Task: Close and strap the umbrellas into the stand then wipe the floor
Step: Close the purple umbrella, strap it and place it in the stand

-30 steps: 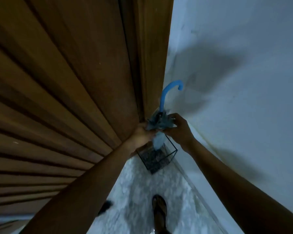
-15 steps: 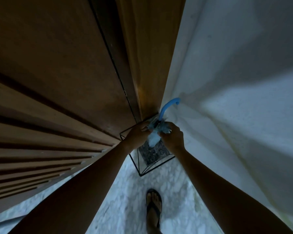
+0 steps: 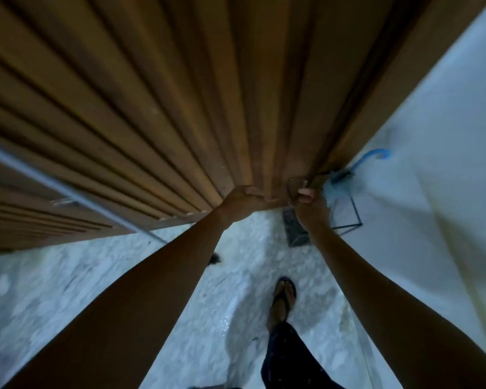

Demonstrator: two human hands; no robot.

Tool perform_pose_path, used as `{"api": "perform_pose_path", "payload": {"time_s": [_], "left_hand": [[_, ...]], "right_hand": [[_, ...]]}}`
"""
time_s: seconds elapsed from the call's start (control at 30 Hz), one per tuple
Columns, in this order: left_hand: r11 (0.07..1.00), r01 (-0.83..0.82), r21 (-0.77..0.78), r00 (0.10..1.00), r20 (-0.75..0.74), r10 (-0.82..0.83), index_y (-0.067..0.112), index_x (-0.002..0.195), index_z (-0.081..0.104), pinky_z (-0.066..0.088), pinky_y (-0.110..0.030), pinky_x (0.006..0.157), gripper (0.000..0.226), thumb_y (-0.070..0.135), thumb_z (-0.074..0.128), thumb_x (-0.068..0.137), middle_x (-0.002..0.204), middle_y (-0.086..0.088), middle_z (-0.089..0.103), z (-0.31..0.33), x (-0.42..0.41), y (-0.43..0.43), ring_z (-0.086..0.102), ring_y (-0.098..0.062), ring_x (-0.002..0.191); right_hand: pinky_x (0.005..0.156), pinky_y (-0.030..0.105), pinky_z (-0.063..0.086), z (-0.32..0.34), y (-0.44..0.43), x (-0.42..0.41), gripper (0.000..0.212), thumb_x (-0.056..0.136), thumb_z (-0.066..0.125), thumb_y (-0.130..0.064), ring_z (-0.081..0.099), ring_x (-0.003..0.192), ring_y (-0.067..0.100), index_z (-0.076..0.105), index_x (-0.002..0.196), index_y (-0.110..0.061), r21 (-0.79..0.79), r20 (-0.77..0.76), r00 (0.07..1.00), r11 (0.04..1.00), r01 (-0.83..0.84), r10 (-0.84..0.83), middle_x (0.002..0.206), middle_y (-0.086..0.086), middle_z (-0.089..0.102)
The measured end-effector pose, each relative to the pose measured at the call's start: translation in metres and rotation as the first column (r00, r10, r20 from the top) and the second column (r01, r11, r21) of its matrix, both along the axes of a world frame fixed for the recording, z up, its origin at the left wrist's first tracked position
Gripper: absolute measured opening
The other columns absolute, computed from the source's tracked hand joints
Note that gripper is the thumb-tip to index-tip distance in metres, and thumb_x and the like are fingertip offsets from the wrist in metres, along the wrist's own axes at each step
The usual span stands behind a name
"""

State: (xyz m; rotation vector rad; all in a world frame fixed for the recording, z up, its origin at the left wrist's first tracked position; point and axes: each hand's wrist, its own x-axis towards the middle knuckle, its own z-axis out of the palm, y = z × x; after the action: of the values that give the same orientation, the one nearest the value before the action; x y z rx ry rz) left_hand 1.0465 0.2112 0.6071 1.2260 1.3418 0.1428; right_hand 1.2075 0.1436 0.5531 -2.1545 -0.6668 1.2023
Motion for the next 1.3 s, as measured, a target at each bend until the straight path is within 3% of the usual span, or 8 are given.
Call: {"api": "perform_pose_path", "payload": {"time_s": [0.1, 0.2, 0.3, 0.57, 0.77, 0.93, 1.13, 1.3], "left_hand": [[0.982, -0.170, 0.087, 0.985, 0.008, 0.170, -0.006, 0.109, 0.065, 0.044, -0.005, 0.063, 0.020, -0.012, 0.053, 0.093, 0.096, -0.009, 0.061, 0.041, -0.114, -0.031, 0.057, -0.018, 0.089], [0.922, -0.344, 0.177, 0.935, -0.029, 0.354, 0.003, 0.095, 0.068, 0.043, -0.012, 0.073, 0.014, -0.007, 0.058, 0.093, 0.086, -0.003, 0.061, 0.076, -0.246, -0.090, 0.054, -0.008, 0.075], [0.843, -0.483, 0.238, 0.857, -0.073, 0.511, 0.002, 0.107, 0.072, 0.045, -0.019, 0.080, 0.017, 0.004, 0.065, 0.092, 0.097, -0.003, 0.067, 0.096, -0.386, -0.173, 0.062, -0.016, 0.091], [0.406, -0.846, 0.347, 0.403, -0.082, 0.911, 0.023, 0.089, 0.072, 0.051, -0.036, 0.092, 0.007, 0.017, 0.072, 0.088, 0.100, -0.005, 0.071, 0.131, -0.692, -0.433, 0.063, -0.020, 0.096], [0.035, -0.937, 0.348, 0.039, 0.004, 0.999, 0.021, 0.093, 0.072, 0.046, -0.025, 0.075, 0.008, 0.023, 0.072, 0.084, 0.093, -0.002, 0.070, 0.130, -0.789, -0.559, 0.062, -0.019, 0.089], [-0.138, -0.956, 0.260, -0.142, 0.003, 0.990, 0.012, 0.103, 0.072, 0.042, -0.017, 0.056, 0.013, 0.016, 0.065, 0.093, 0.095, 0.000, 0.067, 0.079, -0.845, -0.607, 0.063, -0.018, 0.081], [-0.305, -0.943, 0.135, -0.316, -0.068, 0.946, 0.020, 0.091, 0.073, 0.052, -0.036, 0.093, 0.007, 0.020, 0.066, 0.091, 0.103, -0.001, 0.071, -0.006, -0.919, -0.625, 0.065, -0.024, 0.106], [-0.431, -0.902, -0.006, -0.424, -0.164, 0.891, 0.018, 0.108, 0.072, 0.043, -0.024, 0.085, 0.020, 0.027, 0.067, 0.091, 0.114, -0.004, 0.070, -0.112, -0.969, -0.631, 0.062, -0.022, 0.108]], "right_hand": [[0.095, 0.038, 0.056, 0.036, 0.002, -0.104, 0.026, 0.073, 0.078, -0.023, 0.068, 0.102, 0.028, 0.073, 0.098, -0.024, 0.106, -0.080, 0.994, 0.992, -0.066, 0.075, 0.106, 0.007, 0.073], [0.069, 0.015, 0.052, 0.083, -0.012, -0.229, 0.024, 0.089, 0.070, -0.004, 0.064, 0.091, 0.022, 0.069, 0.112, -0.005, 0.214, -0.160, 0.938, 0.938, -0.271, 0.308, 0.103, 0.011, 0.069], [0.076, 0.027, 0.051, 0.113, -0.048, -0.360, 0.014, 0.091, 0.069, -0.007, 0.065, 0.088, 0.021, 0.069, 0.105, -0.010, 0.310, -0.193, 0.855, 0.857, -0.412, 0.481, 0.102, 0.014, 0.073], [0.065, 0.022, 0.043, 0.156, -0.206, -0.688, 0.013, 0.089, 0.069, -0.011, 0.065, 0.081, 0.014, 0.070, 0.084, -0.023, 0.420, -0.223, 0.448, 0.500, -0.757, 0.866, 0.087, 0.004, 0.072], [0.067, 0.024, 0.048, 0.158, -0.308, -0.846, 0.010, 0.092, 0.068, -0.012, 0.063, 0.083, 0.017, 0.072, 0.101, -0.014, 0.364, -0.214, 0.076, 0.152, -0.919, 0.974, 0.093, 0.001, 0.069], [0.068, 0.025, 0.049, 0.128, -0.352, -0.953, 0.006, 0.091, 0.070, -0.017, 0.065, 0.087, 0.017, 0.072, 0.096, -0.020, 0.270, -0.215, -0.154, -0.093, -0.958, 0.964, 0.100, 0.000, 0.069], [0.061, 0.024, 0.044, 0.056, -0.368, -1.068, 0.012, 0.091, 0.067, -0.011, 0.062, 0.080, 0.020, 0.071, 0.086, -0.021, 0.149, -0.240, -0.303, -0.274, -0.950, 0.922, 0.093, 0.003, 0.068], [0.068, 0.031, 0.047, -0.046, -0.379, -1.154, 0.020, 0.089, 0.067, -0.014, 0.064, 0.084, 0.024, 0.071, 0.075, -0.026, -0.035, -0.253, -0.375, -0.396, -0.918, 0.892, 0.092, 0.003, 0.071]]}}
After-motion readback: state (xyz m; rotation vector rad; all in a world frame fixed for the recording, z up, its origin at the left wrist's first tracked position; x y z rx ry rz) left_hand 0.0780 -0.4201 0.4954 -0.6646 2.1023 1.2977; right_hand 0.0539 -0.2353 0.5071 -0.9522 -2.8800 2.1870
